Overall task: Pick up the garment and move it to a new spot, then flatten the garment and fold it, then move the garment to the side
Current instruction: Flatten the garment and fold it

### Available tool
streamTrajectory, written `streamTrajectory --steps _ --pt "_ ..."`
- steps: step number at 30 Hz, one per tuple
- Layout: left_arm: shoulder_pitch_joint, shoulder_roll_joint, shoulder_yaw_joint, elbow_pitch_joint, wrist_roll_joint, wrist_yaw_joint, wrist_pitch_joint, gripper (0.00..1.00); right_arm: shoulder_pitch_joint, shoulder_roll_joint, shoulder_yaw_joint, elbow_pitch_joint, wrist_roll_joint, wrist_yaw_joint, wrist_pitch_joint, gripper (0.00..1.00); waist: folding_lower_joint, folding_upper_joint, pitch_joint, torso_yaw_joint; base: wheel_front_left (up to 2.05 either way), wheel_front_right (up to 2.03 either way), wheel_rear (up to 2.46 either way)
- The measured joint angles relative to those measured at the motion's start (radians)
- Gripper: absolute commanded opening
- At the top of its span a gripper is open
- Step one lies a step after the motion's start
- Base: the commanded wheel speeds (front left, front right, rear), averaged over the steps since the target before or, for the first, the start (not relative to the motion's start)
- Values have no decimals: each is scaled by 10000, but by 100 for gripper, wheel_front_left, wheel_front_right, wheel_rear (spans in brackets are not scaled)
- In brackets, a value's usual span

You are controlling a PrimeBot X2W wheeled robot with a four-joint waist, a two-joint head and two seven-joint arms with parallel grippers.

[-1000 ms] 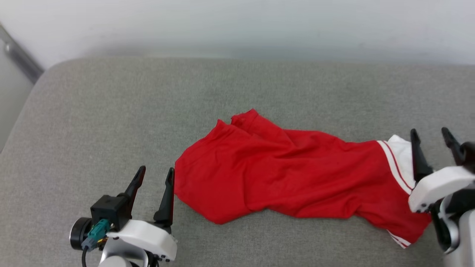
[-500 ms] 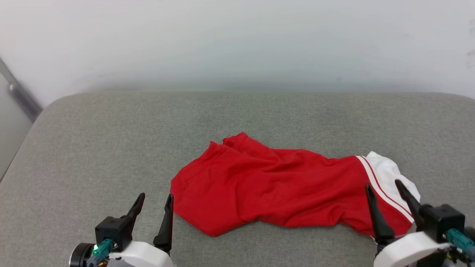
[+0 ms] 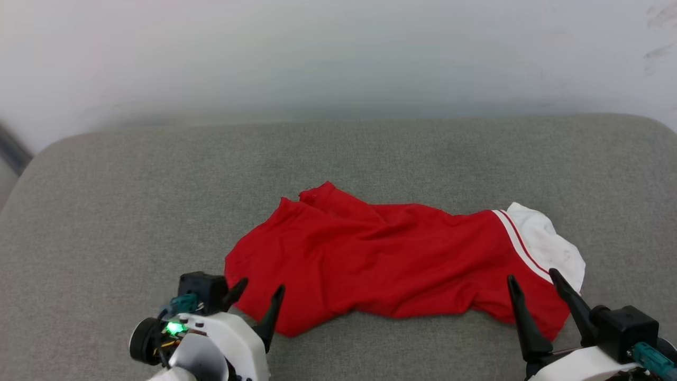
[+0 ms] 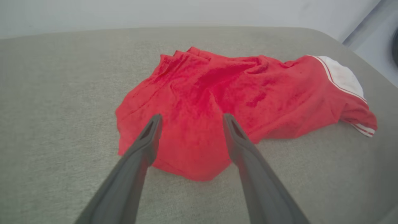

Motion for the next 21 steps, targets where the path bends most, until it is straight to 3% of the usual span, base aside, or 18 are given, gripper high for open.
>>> streamTrajectory --steps 6,18,21 --pt "-1010 255 -874 345 -46 -798 1912 100 -276 10 111 27 209 0 -167 100 0 0 655 -244 0 0 0" --pt "-2203 272 -2088 1703 117 -2050 3843 100 -848 13 232 562 571 0 -623 100 0 0 1693 -627 0 0 0" --pt "-2375 251 -2151 1906 42 -2232 3960 0 -936 13 232 692 617 0 -692 100 0 0 1730 -679 0 0 0"
